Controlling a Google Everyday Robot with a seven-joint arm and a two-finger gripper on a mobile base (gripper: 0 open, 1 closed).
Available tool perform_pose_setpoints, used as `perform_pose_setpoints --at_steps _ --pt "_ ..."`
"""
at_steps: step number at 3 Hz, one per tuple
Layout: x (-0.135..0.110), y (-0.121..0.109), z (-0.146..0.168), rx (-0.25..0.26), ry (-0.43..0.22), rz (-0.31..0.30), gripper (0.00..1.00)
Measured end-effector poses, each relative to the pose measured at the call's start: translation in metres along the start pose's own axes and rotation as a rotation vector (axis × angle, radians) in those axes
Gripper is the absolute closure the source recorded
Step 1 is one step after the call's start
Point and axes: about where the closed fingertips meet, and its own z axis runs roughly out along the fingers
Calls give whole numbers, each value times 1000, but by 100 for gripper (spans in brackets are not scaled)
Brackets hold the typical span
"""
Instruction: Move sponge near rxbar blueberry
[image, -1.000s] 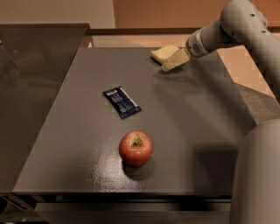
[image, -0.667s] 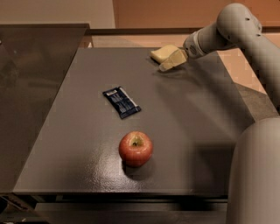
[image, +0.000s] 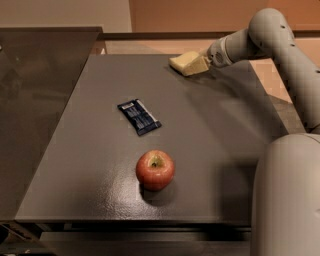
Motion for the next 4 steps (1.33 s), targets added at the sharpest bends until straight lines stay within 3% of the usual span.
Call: perform_pose_setpoints --at_steps 2,3,4 --pt "-4 14 -31 -38 -21 3 87" --pt "-7 41 -53 -73 -6 -22 100" --pt "-9 76 -70 -123 7 -58 100"
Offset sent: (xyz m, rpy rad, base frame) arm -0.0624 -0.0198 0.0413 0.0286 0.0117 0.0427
